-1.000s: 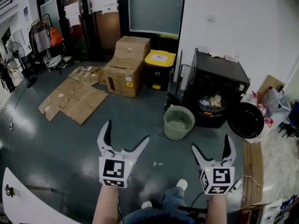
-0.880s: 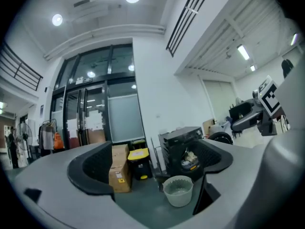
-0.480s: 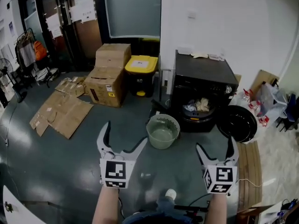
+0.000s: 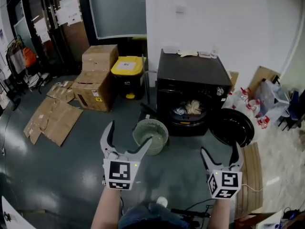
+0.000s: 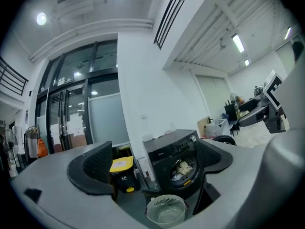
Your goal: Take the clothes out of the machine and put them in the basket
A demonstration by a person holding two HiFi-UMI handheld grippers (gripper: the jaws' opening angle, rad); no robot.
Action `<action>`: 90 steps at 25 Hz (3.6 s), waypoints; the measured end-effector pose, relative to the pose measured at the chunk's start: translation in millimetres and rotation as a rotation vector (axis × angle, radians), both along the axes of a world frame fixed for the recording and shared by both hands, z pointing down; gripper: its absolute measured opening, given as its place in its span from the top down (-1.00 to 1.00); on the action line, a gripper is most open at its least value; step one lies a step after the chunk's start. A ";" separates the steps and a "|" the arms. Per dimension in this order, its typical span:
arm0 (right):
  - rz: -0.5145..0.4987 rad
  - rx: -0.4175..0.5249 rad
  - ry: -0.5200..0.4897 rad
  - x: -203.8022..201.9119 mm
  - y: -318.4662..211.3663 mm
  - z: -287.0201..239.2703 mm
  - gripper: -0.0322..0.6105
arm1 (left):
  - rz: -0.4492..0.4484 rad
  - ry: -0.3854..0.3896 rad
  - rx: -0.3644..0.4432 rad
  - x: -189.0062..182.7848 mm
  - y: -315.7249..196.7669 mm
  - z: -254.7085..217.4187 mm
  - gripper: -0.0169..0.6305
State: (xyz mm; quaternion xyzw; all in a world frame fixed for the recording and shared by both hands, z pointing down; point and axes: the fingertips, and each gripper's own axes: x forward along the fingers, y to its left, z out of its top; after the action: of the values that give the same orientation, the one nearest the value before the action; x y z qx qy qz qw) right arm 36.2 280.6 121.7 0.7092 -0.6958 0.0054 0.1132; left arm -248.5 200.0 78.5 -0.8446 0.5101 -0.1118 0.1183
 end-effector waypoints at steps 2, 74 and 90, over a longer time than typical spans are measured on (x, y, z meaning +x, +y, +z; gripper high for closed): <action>0.011 -0.004 -0.005 16.8 0.0 4.1 -0.79 | 0.016 -0.007 0.004 17.8 -5.7 -0.8 -0.78; -0.314 -0.424 -0.161 85.7 -350.5 275.7 -0.79 | 0.008 -0.050 -0.407 169.1 -352.9 296.0 -0.78; -0.262 -0.489 -0.382 112.9 -345.4 450.9 -0.79 | 0.012 -0.016 -0.474 217.3 -354.6 452.9 -0.78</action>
State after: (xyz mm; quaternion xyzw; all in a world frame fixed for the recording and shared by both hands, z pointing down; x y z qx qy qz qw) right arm 149.1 -64.8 572.6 0.5518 -0.7678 0.2905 0.1472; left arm -31.2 -154.6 531.4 -0.8509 0.4635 -0.2343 -0.0787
